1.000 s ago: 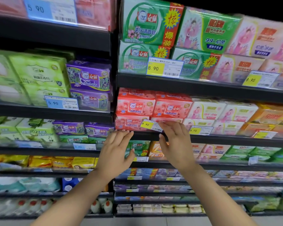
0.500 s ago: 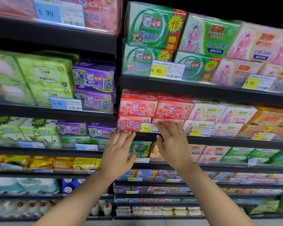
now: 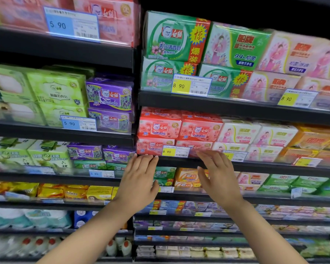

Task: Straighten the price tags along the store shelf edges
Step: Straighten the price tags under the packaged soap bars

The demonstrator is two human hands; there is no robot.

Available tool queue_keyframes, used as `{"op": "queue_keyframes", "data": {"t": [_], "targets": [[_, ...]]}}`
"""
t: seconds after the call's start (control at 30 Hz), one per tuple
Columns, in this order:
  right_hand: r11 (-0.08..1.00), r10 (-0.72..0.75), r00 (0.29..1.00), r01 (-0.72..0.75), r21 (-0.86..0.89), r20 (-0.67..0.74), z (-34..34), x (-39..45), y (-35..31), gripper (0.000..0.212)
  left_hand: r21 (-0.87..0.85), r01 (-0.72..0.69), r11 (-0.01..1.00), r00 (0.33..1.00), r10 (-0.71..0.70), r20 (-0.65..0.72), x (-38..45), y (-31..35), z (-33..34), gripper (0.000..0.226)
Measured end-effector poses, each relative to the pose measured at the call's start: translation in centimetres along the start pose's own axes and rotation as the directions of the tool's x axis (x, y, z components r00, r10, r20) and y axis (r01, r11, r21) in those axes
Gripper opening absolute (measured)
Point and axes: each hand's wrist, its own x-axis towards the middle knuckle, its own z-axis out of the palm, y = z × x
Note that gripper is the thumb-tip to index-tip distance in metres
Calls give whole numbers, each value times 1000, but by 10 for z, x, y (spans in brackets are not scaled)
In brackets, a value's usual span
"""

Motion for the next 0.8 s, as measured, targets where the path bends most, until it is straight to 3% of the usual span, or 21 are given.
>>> {"op": "queue_keyframes", "data": {"t": [0.4, 0.57, 0.8], "targets": [[995, 98, 993, -97, -31, 60, -29, -39, 86, 42, -91, -75, 993, 997, 76, 12, 41, 81, -1, 59], [990, 140, 983, -137, -33, 121, -57, -58, 129, 45, -117, -76, 990, 997, 80, 25, 64, 142, 8, 59], [989, 141, 988, -139, -54, 54, -111, -101, 199, 45, -81, -119, 990, 986, 127, 107, 90, 246, 19, 60]]}}
